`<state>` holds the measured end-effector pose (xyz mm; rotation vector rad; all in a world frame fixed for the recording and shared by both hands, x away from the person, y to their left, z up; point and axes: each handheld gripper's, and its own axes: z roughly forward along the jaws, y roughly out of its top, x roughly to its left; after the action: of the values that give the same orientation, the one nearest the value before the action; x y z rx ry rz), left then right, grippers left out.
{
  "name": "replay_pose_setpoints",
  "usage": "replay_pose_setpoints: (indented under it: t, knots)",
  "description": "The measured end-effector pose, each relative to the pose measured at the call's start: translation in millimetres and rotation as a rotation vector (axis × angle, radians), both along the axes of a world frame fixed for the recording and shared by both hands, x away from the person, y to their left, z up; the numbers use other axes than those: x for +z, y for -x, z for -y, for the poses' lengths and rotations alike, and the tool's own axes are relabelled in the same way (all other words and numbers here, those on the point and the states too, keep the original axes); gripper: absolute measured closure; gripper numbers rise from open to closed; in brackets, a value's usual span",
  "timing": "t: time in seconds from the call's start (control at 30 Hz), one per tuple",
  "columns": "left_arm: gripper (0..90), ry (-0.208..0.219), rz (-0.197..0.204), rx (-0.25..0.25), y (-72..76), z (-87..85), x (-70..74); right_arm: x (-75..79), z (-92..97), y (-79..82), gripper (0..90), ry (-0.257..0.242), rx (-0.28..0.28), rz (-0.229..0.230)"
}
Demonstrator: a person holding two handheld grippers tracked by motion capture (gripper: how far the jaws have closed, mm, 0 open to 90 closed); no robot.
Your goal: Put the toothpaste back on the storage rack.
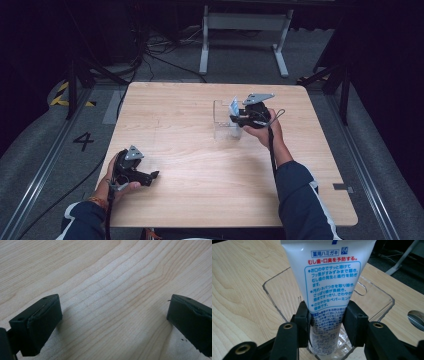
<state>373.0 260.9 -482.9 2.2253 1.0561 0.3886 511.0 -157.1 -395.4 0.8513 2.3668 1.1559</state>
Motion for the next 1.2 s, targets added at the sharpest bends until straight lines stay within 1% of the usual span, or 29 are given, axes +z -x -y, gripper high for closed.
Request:
replay_pose_setpoints:
  t: [0.07,0.17,0.27,0.37,0.5,0.57,0.67,0.7,0.8,1.0,1.07,1.13,1.2]
  knots:
    - [0.3,0.0,0.0,0.0,0.0,0.0,0.0,-1.1,0.1,-0.3,61.0,0.003,-0.001,-0.004]
    - [0.3,0.002,0.001,0.0,0.0,0.0,-0.2,-1.7,1.3,-0.7,60.5,-0.009,-0.005,-0.006]
    - [0.3,0.001,0.001,0.0,0.0,0.0,-0.1,-2.4,2.0,-1.1,58.9,-0.005,-0.01,-0.016]
    - [0.3,0.001,0.001,0.0,0.0,0.0,-0.1,-3.4,0.2,-0.9,57.7,0.021,-0.007,-0.02]
    - [0.3,0.001,0.002,0.0,0.0,0.0,-0.1,-3.2,1.0,-0.6,56.6,0.011,-0.013,-0.022]
    - [0.3,0.001,0.001,0.0,0.0,0.0,-0.1,-3.2,0.9,-0.1,54.6,0.005,-0.014,-0.022]
    - [0.3,0.0,0.0,0.0,0.0,0.0,0.0,-1.0,2.3,1.4,51.8,-0.023,-0.031,-0.016]
    - [0.3,-0.001,-0.001,0.0,0.0,0.0,0.1,0.5,3.2,2.3,52.2,-0.034,-0.027,-0.017]
    - [0.3,0.0,0.0,0.0,0.0,0.0,0.0,1.8,4.2,3.6,50.3,-0.021,-0.031,-0.011]
    - [0.3,0.002,0.002,0.001,0.0,0.1,-0.3,4.0,7.6,8.2,47.3,-0.038,-0.032,-0.004]
    - [0.3,0.0,0.0,0.0,0.0,0.0,0.0,4.8,7.8,9.8,44.8,-0.039,-0.029,-0.001]
    - [0.3,0.0,0.0,0.0,0.0,0.0,0.0,5.8,7.9,12.0,43.8,-0.032,-0.032,0.006]
    - [0.3,0.002,0.002,0.001,0.0,0.1,-0.2,6.5,7.7,13.4,43.0,-0.036,-0.029,0.006]
